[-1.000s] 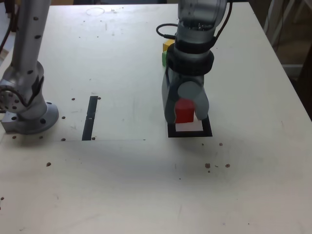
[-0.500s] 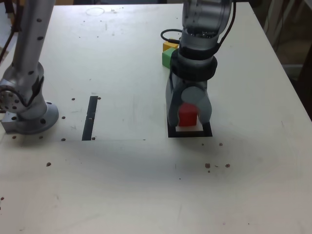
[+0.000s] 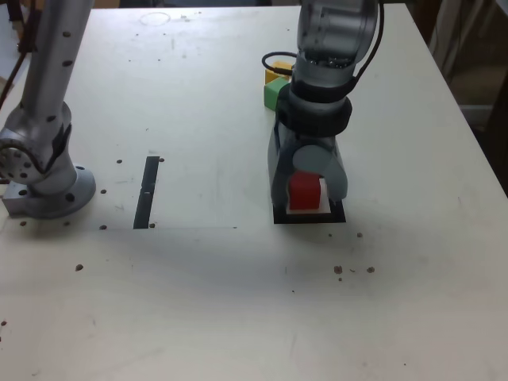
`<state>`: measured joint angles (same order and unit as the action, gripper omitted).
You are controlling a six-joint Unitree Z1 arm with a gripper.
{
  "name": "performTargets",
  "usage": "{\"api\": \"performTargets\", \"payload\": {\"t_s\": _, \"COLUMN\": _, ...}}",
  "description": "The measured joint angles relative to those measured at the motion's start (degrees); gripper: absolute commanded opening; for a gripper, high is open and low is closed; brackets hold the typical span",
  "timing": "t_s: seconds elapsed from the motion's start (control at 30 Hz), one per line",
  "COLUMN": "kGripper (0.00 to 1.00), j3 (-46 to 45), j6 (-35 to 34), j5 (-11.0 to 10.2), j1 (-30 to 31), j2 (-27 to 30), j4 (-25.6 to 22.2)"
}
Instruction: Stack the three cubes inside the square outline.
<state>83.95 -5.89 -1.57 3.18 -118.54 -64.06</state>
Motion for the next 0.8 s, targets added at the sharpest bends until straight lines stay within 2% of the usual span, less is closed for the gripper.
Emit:
{"api": "performTargets", "payload": {"t_s": 0.13, "kGripper": 0.99, "j3": 0.63, "j6": 1.4, "j5": -4.17, "j1": -2.19, "j2": 4.5, "j4": -4.34}}
{"api": "performTargets", "payload": {"t_s": 0.23, "kGripper": 0.99, "j3": 1.36, "j6": 6.52, "j5": -7.18, "j1": -6.42, "j2": 9.03, "j4": -7.27}}
{"api": "performTargets", "payload": {"t_s": 0.37, "kGripper": 0.99, "j3": 4.06, "j6": 14.27, "j5": -9.09, "j1": -13.68, "j2": 12.3, "j4": -9.13}}
{"api": "performTargets", "payload": {"t_s": 0.5, "kGripper": 0.99, "j3": 5.91, "j6": 21.97, "j5": -9.61, "j1": -21.15, "j2": 12.33, "j4": -9.71}}
{"api": "performTargets", "payload": {"t_s": 0.57, "kGripper": 0.99, "j3": 7.27, "j6": 25.97, "j5": -10.69, "j1": -24.87, "j2": 12.0, "j4": -9.92}}
{"api": "performTargets", "payload": {"t_s": 0.8, "kGripper": 0.99, "j3": 11.65, "j6": 39.8, "j5": -16.9, "j1": -31.93, "j2": 6.53, "j4": -10.89}}
